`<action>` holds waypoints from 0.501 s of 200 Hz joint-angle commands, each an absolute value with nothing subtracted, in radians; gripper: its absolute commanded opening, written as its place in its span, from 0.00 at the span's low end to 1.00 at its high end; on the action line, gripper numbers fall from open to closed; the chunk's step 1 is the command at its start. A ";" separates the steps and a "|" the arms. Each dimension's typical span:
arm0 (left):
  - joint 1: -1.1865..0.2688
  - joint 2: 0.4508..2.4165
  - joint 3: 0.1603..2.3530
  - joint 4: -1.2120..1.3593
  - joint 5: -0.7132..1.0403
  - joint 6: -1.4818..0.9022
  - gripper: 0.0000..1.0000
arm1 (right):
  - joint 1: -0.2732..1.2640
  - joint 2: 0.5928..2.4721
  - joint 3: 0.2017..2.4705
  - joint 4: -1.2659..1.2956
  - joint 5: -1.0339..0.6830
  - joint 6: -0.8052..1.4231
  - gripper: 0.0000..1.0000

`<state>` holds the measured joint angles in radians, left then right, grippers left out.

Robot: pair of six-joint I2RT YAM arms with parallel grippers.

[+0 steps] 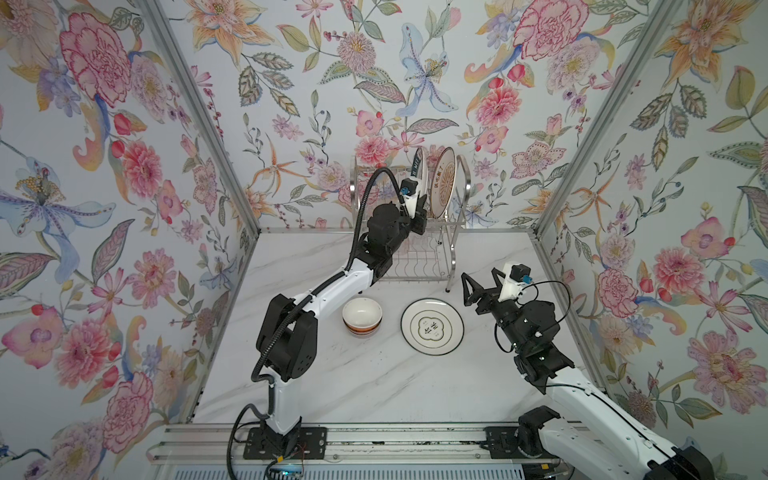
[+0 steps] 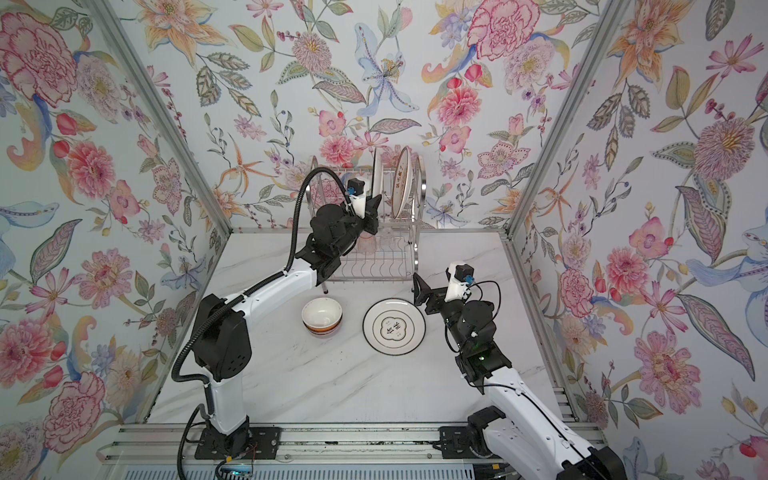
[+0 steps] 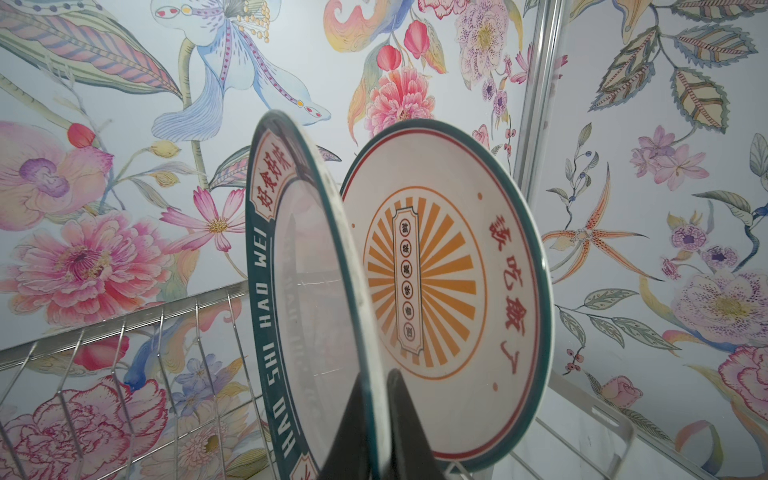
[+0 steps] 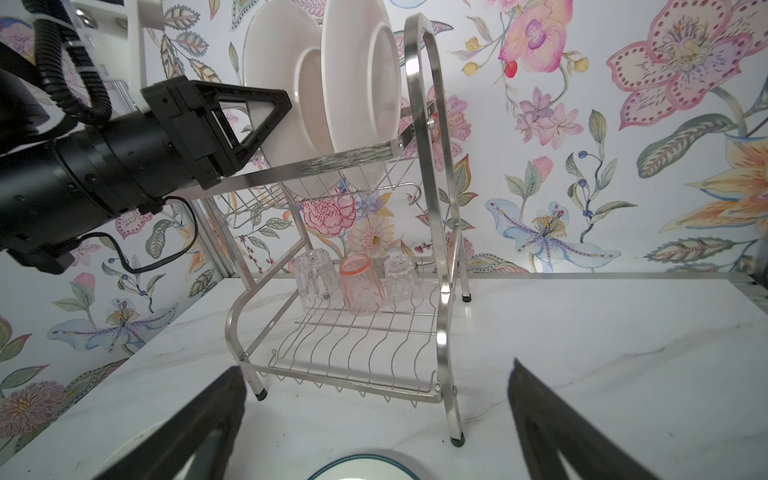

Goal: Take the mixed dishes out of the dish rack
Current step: 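Close the left gripper on the green-rimmed lettered plate in the rack, then lift the lettered plate up out of the rack with the left gripper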

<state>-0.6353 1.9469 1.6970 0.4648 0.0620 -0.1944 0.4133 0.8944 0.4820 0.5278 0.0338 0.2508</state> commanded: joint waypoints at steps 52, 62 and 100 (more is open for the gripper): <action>-0.641 1.904 1.686 0.525 0.074 -0.159 0.05 | 0.408 0.963 0.515 0.566 -0.006 0.254 0.99; -0.641 1.902 1.686 0.547 0.069 -0.160 0.03 | 0.408 0.969 0.514 0.570 -0.008 0.256 0.99; -0.643 1.904 1.728 0.579 0.066 -0.137 0.00 | 0.408 0.977 0.509 0.575 -0.035 0.261 0.99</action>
